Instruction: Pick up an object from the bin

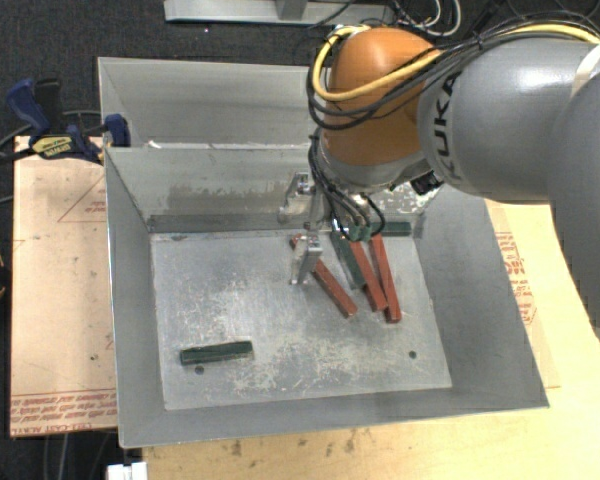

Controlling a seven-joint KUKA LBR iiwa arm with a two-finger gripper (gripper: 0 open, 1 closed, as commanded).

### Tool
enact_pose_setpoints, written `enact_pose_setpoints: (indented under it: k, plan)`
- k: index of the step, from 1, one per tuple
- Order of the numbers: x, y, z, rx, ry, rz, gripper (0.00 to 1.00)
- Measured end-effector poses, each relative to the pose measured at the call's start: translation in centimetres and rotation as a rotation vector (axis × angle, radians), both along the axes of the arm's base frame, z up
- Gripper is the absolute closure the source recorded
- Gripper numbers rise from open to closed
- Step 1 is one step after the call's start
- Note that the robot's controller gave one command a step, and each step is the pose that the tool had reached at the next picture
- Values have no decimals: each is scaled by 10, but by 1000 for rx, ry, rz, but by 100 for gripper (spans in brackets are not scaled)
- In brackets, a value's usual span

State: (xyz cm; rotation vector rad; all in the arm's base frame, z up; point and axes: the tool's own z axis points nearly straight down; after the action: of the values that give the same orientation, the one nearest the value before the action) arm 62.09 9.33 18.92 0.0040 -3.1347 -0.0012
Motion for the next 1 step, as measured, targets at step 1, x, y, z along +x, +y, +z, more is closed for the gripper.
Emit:
enact_pose_setpoints:
  k: [1]
  plan:
    - [2,0,5,1,-8,-2,0]
